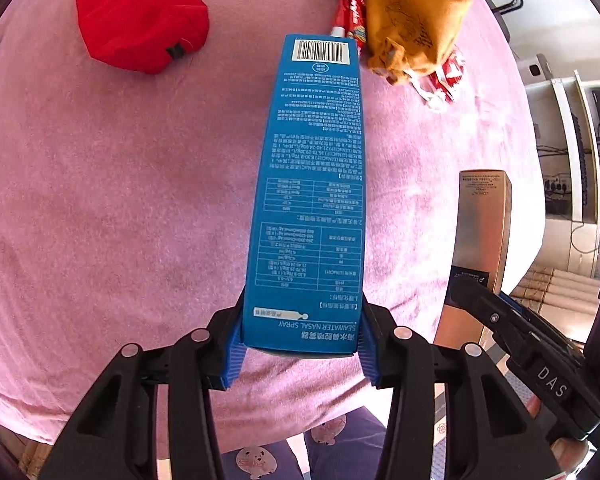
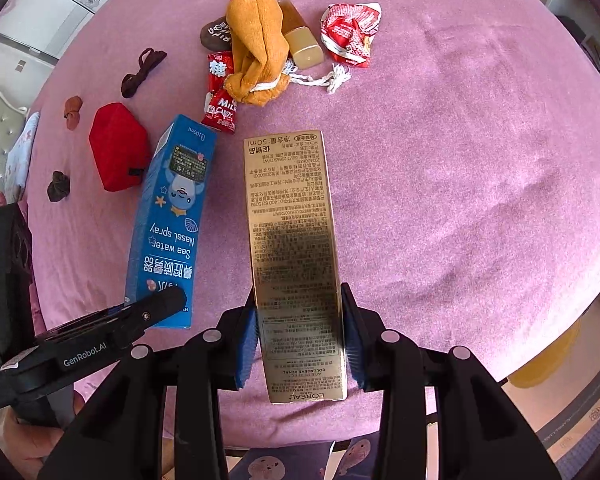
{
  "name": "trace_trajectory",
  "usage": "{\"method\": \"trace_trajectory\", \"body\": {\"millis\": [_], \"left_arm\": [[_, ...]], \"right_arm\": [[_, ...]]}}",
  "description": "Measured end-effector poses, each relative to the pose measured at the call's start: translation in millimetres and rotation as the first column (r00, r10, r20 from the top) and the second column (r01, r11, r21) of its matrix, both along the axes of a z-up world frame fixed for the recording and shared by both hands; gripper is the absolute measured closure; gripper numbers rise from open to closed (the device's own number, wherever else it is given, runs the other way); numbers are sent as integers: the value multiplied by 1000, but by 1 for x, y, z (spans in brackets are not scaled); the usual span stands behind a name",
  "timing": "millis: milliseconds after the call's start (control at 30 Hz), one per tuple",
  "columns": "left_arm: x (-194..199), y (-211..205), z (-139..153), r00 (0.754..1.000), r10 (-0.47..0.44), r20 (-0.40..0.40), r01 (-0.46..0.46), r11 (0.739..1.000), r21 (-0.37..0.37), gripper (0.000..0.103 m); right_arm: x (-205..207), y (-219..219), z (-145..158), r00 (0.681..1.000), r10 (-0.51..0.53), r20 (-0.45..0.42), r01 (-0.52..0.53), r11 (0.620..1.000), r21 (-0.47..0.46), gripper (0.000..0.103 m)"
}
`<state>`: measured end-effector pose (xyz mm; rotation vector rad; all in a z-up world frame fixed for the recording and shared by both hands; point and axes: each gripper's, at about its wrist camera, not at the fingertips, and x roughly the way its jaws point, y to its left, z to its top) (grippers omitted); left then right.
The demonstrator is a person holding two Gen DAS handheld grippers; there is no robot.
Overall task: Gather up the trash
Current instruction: 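Carry both boxes to the yellow bucket and open both tools to drop them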
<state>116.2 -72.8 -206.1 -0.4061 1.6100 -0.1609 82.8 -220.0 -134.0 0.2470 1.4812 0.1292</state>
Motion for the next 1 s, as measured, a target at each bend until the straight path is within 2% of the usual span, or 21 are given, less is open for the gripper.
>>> {"method": "trace_trajectory", "body": {"millis": [200,300,467,567,767,1000], "left_arm": [[2,-21,6,997,-71,8,71,997,-40,58],[-1,-28,22,991,-128,26,129,990,-50,58],[3,-80,36,968,-247,49,249,968,-44,58],[-12,-108,43,951,-304,54,306,951,-48,58],[-26,-184,48,894,-445,53,447,893,-50,57],[-66,-296,41,805,-592,41,594,802,-63,57]], "right_arm": [[-22,-26,10,998,-64,-2,64,998,-5,66],[-32,-50,16,994,-108,0,108,994,-3,66],[-51,-101,24,981,-194,15,194,981,-2,66],[-64,-138,27,967,-253,19,253,968,0,66],[-105,-226,31,923,-385,29,385,923,5,66],[-173,-332,23,848,-529,6,529,848,-15,66]]}}
